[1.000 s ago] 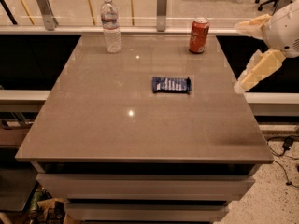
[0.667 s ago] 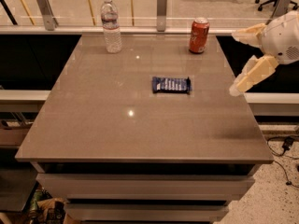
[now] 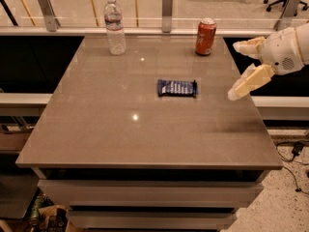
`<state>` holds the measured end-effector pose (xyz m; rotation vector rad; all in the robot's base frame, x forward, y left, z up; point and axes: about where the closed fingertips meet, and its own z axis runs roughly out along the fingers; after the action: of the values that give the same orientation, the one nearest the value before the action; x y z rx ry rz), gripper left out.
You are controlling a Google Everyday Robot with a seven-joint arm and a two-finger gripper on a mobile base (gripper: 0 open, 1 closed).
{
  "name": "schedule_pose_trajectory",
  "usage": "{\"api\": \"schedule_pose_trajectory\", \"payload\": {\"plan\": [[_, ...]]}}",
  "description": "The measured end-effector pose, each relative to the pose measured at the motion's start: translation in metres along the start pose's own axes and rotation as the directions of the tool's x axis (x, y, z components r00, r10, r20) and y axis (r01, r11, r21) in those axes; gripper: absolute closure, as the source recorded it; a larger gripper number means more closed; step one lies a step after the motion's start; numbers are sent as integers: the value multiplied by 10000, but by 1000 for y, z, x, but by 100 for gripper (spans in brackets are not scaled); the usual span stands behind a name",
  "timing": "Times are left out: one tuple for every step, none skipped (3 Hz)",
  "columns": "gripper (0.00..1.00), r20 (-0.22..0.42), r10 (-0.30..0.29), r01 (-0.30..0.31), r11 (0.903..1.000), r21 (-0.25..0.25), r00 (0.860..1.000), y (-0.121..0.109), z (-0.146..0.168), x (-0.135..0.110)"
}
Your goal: Move rxbar blueberry near water bottle
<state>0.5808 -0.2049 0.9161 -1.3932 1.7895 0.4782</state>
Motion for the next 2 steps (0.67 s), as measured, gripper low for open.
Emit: {"api": "schedule_pose_trajectory", "payload": {"plan": [[0,0,-1,1,10000,-2,10000,0,0,0],[0,153,23,-21,10000,-84,9999,-2,9,-1]]}}
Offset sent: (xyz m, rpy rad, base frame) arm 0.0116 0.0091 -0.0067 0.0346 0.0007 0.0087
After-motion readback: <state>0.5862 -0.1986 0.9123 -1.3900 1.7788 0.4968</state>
